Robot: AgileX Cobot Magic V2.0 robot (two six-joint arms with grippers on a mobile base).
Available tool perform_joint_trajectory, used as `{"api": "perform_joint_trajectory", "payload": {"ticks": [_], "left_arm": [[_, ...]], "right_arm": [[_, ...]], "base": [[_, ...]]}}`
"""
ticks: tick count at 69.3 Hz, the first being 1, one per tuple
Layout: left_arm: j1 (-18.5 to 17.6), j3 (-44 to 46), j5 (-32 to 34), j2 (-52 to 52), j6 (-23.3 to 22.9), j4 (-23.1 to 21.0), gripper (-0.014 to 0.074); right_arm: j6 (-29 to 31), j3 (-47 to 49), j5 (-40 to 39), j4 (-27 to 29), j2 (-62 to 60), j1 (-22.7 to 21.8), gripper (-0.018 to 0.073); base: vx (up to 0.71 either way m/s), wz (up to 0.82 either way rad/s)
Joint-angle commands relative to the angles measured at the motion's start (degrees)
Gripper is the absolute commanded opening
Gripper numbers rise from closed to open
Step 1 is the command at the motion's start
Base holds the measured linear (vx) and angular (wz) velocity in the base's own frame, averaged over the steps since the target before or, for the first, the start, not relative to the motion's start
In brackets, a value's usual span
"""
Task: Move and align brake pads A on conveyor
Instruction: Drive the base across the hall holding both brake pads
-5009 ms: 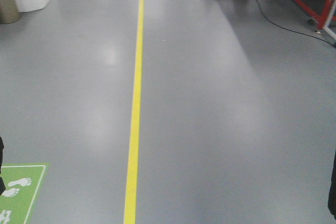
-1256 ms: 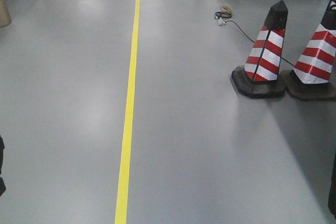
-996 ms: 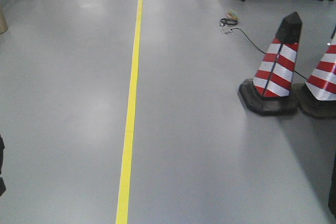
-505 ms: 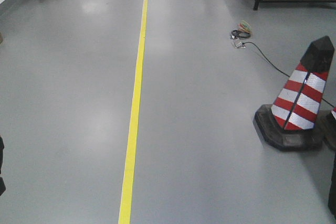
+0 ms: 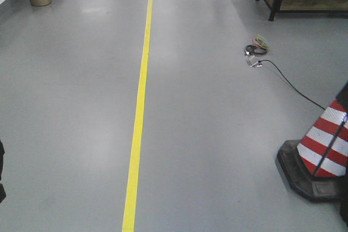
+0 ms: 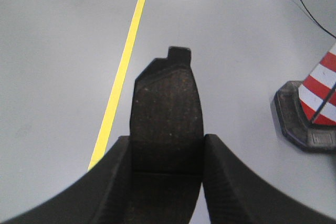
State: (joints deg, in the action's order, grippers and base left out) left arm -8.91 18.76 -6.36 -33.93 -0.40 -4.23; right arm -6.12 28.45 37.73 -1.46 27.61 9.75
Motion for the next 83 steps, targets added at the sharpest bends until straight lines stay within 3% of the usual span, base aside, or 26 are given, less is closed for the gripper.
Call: {"api": "perform_joint_trajectory", "payload": {"ticks": [1, 40, 83], "left_arm": [[-0.2, 1.7, 5.3, 0.1, -0.5, -0.4, -0.0006], [-0.2, 1.7, 5.3, 0.1, -0.5, -0.4, -0.0006], [-0.2, 1.7, 5.3, 0.1, -0.5, -0.4, -0.0006]], "right_arm": [[0.3, 1.8, -5.2, -0.4, 0.1, -0.4, -0.0007], [0.3, 1.8, -5.2, -0.4, 0.1, -0.4, -0.0007], [0.3, 1.8, -5.2, -0.4, 0.1, -0.4, -0.0007]], "base": [[0.53, 0.03], [0.47, -0.09], [0.27, -0.76]]}}
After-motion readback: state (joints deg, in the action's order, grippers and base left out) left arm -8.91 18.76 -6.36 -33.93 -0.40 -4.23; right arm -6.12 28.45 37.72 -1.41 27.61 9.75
